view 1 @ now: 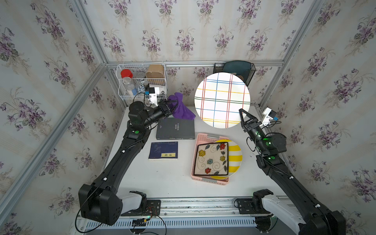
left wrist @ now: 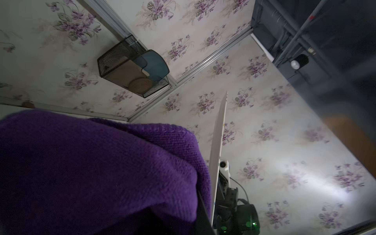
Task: Wipe the wet plate dry
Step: Wipe the plate with towel.
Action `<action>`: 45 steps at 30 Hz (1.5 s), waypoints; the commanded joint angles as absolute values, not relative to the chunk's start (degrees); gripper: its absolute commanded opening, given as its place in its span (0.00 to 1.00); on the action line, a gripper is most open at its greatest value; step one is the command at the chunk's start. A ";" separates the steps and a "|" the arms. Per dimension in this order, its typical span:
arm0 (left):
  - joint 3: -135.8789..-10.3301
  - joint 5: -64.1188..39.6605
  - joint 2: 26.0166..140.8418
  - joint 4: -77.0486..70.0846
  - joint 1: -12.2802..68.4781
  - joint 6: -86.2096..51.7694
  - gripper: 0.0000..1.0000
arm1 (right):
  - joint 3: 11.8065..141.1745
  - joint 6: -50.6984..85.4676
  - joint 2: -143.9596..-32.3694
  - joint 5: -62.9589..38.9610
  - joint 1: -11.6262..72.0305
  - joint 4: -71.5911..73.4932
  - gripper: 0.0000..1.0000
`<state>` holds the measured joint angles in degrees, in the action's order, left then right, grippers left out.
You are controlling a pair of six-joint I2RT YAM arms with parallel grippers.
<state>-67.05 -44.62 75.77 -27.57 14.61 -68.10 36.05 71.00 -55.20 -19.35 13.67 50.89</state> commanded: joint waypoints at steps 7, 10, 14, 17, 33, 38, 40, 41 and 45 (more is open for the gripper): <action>-72.71 -44.70 85.23 -72.11 18.37 -103.67 0.00 | 38.88 85.11 -64.27 -29.69 16.19 78.21 0.00; -72.65 -42.59 84.65 -71.22 20.44 -103.34 0.00 | 40.42 83.39 -65.59 -30.46 18.26 76.20 0.00; -74.20 -39.47 85.71 -72.97 26.49 -104.23 0.00 | 40.96 82.50 -67.89 -28.56 22.11 76.03 0.00; -77.39 -37.55 88.54 -74.77 32.93 -104.85 0.00 | 43.74 82.10 -70.96 -27.97 24.73 76.96 0.00; -86.45 -34.35 92.58 -79.07 36.24 -107.72 0.00 | 46.25 80.69 -65.71 -26.90 15.32 70.38 0.00; -89.73 -33.50 96.45 -79.07 38.63 -108.03 0.00 | 46.70 76.14 -67.29 -22.94 24.56 68.10 0.00; -90.45 -33.81 97.96 -79.60 40.86 -108.47 0.00 | 48.94 76.84 -68.89 -21.89 24.28 69.14 0.00; -90.73 -34.15 98.37 -80.22 41.91 -108.59 0.00 | 50.19 76.75 -69.62 -20.93 23.72 69.07 0.00; -86.94 -36.20 96.15 -81.41 44.01 -106.75 0.00 | 56.01 77.30 -71.70 -19.84 18.75 67.45 0.00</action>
<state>-88.60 -29.98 98.39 -74.98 42.85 -108.05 53.65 79.42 -70.41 -23.42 20.99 74.76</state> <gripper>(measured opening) 0.103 0.095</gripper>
